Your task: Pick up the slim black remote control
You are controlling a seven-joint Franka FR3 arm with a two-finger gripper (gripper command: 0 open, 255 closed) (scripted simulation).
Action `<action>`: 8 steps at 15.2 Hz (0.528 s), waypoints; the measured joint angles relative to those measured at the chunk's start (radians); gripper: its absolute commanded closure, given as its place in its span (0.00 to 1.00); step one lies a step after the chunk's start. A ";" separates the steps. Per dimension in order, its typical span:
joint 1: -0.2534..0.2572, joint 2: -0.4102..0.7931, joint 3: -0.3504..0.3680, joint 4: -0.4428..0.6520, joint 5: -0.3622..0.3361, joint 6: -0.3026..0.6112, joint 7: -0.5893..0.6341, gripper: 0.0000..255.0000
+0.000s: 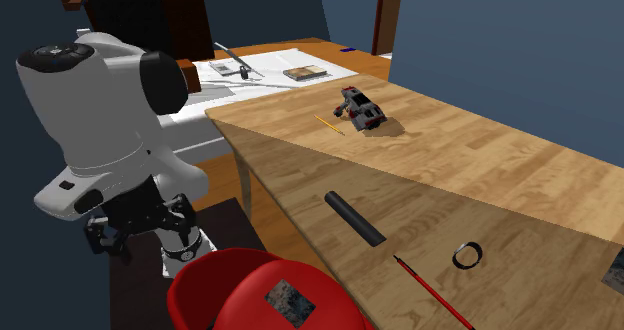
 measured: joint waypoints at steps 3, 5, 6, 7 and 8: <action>0.011 0.007 0.023 -0.001 0.017 0.007 0.023 0.00; 0.026 0.018 0.053 0.006 0.041 0.009 0.053 0.00; 0.034 0.020 0.070 0.000 0.053 0.017 0.069 0.00; 0.041 0.029 0.086 -0.004 0.066 0.029 0.085 0.00; 0.051 0.041 0.106 0.002 0.080 0.035 0.104 0.00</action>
